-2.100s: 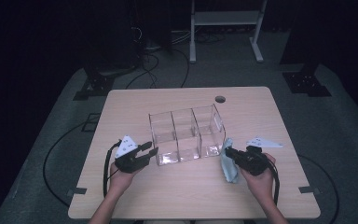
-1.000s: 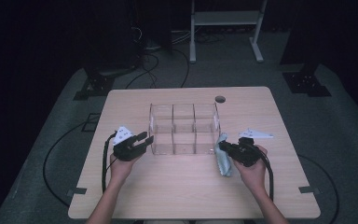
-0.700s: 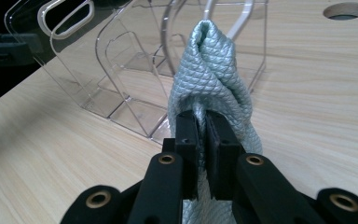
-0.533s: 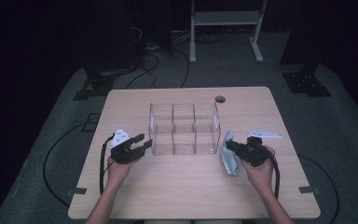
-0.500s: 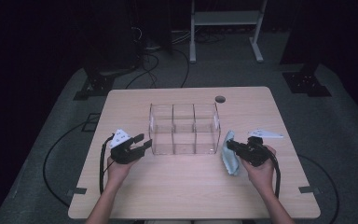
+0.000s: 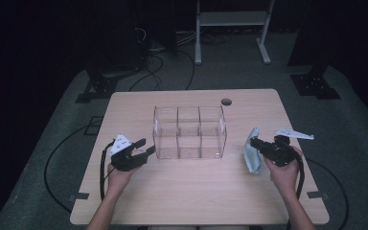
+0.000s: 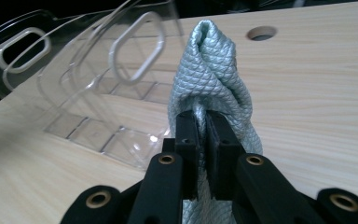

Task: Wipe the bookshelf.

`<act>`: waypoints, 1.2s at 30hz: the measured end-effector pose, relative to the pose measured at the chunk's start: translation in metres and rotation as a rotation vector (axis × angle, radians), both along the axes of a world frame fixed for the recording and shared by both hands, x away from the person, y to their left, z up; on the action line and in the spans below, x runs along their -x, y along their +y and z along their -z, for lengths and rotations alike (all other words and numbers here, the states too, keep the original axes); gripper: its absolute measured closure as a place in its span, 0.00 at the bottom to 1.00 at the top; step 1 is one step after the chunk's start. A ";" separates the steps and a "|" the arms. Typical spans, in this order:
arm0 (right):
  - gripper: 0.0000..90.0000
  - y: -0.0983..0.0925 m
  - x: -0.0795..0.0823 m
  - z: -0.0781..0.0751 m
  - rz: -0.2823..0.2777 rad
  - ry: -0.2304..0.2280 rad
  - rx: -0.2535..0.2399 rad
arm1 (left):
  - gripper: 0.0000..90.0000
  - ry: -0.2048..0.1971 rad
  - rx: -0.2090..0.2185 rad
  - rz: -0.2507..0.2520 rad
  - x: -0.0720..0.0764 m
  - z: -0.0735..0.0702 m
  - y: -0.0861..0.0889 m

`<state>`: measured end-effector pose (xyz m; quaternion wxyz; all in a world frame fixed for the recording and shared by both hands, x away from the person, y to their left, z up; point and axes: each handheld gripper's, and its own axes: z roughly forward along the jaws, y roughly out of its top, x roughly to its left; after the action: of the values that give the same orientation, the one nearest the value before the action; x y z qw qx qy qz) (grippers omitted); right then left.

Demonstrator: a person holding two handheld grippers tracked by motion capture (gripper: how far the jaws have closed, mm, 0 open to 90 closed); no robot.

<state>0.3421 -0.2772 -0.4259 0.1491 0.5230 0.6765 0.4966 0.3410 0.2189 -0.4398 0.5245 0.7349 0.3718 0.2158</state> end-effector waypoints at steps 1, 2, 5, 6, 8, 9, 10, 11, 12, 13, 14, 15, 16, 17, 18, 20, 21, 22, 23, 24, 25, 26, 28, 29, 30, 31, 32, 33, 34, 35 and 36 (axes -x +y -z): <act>0.93 -0.004 -0.001 -0.001 0.011 0.005 0.002 | 0.50 0.002 -0.005 0.003 0.001 0.000 0.000; 0.93 -0.008 -0.002 -0.002 0.019 0.004 0.011 | 0.50 -0.002 -0.006 0.005 0.001 -0.001 0.000; 0.93 -0.019 -0.004 -0.003 0.045 0.012 0.028 | 0.49 -0.003 -0.006 0.005 0.003 0.000 0.001; 0.93 -0.022 -0.006 -0.003 0.052 0.016 0.039 | 0.48 -0.001 -0.010 0.004 0.003 0.001 0.002; 0.93 -0.028 -0.009 -0.002 0.063 0.026 0.055 | 0.48 0.002 -0.008 0.002 0.004 0.002 0.002; 0.93 -0.031 -0.011 -0.001 0.071 0.032 0.060 | 0.48 0.002 -0.010 0.003 0.004 0.003 0.003; 0.93 -0.033 -0.013 0.000 0.078 0.040 0.061 | 0.48 0.004 -0.009 0.001 0.004 0.004 0.004; 0.93 -0.036 -0.015 0.001 0.084 0.041 0.065 | 0.47 0.006 -0.005 -0.002 0.005 0.005 0.004; 0.93 -0.038 -0.017 0.002 0.091 0.044 0.067 | 0.47 0.009 -0.009 -0.003 0.005 0.005 0.004; 0.93 -0.039 -0.019 0.003 0.098 0.056 0.064 | 0.47 0.009 -0.009 -0.003 0.005 0.005 0.004; 0.93 -0.041 -0.022 0.004 0.102 0.056 0.071 | 0.47 0.007 -0.009 -0.002 0.005 0.006 0.005; 0.93 -0.042 -0.024 0.006 0.106 0.063 0.074 | 0.47 0.006 -0.006 -0.002 0.005 0.007 0.005; 0.93 -0.042 -0.027 0.008 0.110 0.068 0.078 | 0.47 0.005 -0.005 -0.002 0.005 0.007 0.005; 0.93 -0.043 -0.029 0.010 0.113 0.078 0.078 | 0.46 0.005 -0.005 -0.002 0.005 0.007 0.005; 0.93 -0.042 -0.031 0.012 0.116 0.088 0.076 | 0.46 0.006 -0.007 -0.001 0.006 0.008 0.005; 0.92 -0.041 -0.037 0.018 0.118 0.099 0.084 | 0.46 0.008 -0.006 -0.003 0.006 0.009 0.004; 0.92 -0.040 -0.040 0.021 0.120 0.112 0.078 | 0.45 0.004 -0.006 0.000 0.006 0.009 0.004; 0.90 -0.039 -0.043 0.025 0.121 0.120 0.075 | 0.45 0.004 -0.006 0.002 0.007 0.009 0.004; 0.90 -0.039 -0.043 0.025 0.121 0.120 0.075 | 0.45 0.004 -0.006 0.002 0.007 0.009 0.004; 0.84 -0.036 -0.048 0.032 0.114 0.136 0.071 | 0.44 0.003 -0.007 0.005 0.008 0.010 0.004; 0.82 -0.034 -0.049 0.034 0.112 0.139 0.071 | 0.44 0.003 -0.002 0.005 0.008 0.010 0.004; 0.79 -0.033 -0.051 0.035 0.108 0.141 0.070 | 0.43 0.004 -0.001 0.006 0.009 0.011 0.004; 0.74 -0.031 -0.052 0.038 0.097 0.148 0.058 | 0.42 0.006 -0.001 0.006 0.010 0.012 0.004; 0.73 -0.030 -0.052 0.038 0.094 0.150 0.061 | 0.41 0.006 -0.001 0.006 0.010 0.012 0.004; 0.70 -0.029 -0.052 0.038 0.092 0.147 0.064 | 0.41 0.008 -0.004 0.004 0.011 0.012 0.005; 0.70 -0.029 -0.051 0.038 0.092 0.145 0.061 | 0.40 0.010 -0.003 0.004 0.011 0.012 0.005; 0.69 -0.028 -0.051 0.039 0.090 0.142 0.053 | 0.40 0.010 -0.005 0.003 0.011 0.012 0.005; 0.68 -0.028 -0.050 0.039 0.089 0.142 0.050 | 0.39 0.012 -0.005 0.001 0.011 0.013 0.005; 0.67 -0.028 -0.050 0.039 0.086 0.140 0.057 | 0.38 0.012 -0.006 0.001 0.011 0.013 0.005; 0.66 -0.028 -0.049 0.039 0.084 0.140 0.057 | 0.38 0.011 -0.008 0.000 0.011 0.013 0.005; 0.66 -0.027 -0.048 0.039 0.082 0.140 0.052 | 0.38 0.012 -0.007 -0.003 0.011 0.014 0.005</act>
<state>0.3902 -0.3046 -0.4654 0.1351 0.5795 0.6761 0.4344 0.3300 0.2243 -0.4536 0.5194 0.7376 0.3751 0.2133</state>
